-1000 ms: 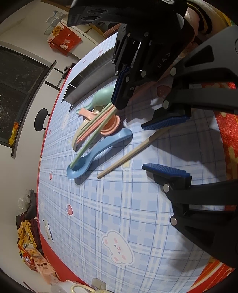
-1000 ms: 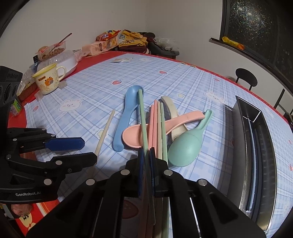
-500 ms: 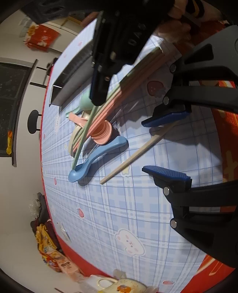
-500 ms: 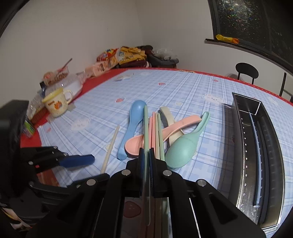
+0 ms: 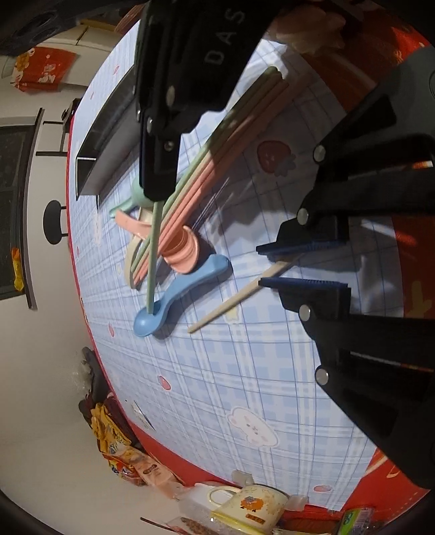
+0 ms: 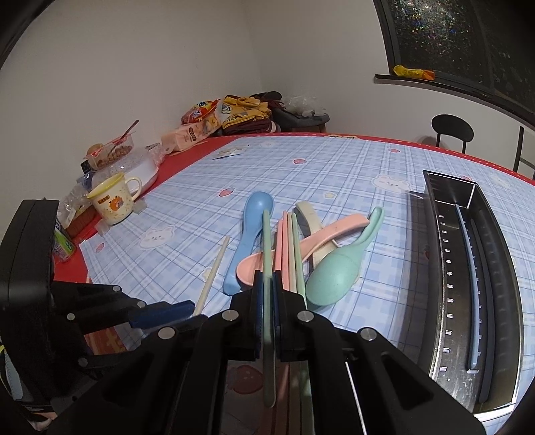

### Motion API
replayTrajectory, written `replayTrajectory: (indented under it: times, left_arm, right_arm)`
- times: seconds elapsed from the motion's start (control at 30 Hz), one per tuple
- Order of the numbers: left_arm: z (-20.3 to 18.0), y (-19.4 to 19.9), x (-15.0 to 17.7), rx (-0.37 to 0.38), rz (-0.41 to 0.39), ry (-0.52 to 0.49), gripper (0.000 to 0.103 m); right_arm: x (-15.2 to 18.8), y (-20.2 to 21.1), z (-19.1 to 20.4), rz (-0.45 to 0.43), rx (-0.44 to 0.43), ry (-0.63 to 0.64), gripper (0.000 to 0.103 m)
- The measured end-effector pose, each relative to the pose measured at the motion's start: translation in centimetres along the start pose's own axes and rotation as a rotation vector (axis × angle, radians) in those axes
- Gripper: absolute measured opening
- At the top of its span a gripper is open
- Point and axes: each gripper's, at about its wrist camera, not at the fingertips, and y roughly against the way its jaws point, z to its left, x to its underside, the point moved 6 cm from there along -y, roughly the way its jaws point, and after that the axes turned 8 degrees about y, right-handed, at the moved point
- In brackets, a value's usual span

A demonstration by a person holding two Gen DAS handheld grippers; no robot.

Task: Organize utensils
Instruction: 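Close the left tool on a beige wooden chopstick while the right tool grasps a green chopstick, then lift the beige and green chopsticks off the table with both tools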

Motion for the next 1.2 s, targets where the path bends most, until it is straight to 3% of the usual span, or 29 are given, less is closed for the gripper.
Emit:
replayTrajectory:
  times: [0.17, 0.33, 0.63, 0.97, 1.13, 1.2]
  left_arm:
    - [2.1, -0.4, -0.4, 0.075, 0.031, 0.103, 0.014]
    - [4.4, -0.7, -0.6, 0.042, 0.059, 0.132, 0.011]
    - [6.5, -1.0, -0.5, 0.1, 0.037, 0.196, 0.011]
    - [7.3, -1.2, -0.5, 0.184, 0.037, 0.26, 0.011]
    - [7.4, -1.1, -0.5, 0.206, 0.037, 0.269, 0.011]
    - [7.4, -1.1, -0.5, 0.217, 0.037, 0.271, 0.012]
  right_arm:
    - [0.1, -0.3, 0.3, 0.018, -0.026, 0.009, 0.006]
    - [0.4, -1.1, 1.3, 0.062, -0.059, 0.052, 0.006]
    - [1.3, -2.4, 3.4, 0.154, -0.081, 0.151, 0.006]
    - [1.6, -4.3, 2.6, 0.267, -0.145, 0.074, 0.008]
    - [1.0, -4.8, 2.8, 0.288, -0.138, 0.057, 0.023]
    - [0.7, -5.0, 2.9, 0.29, -0.141, 0.049, 0.023]
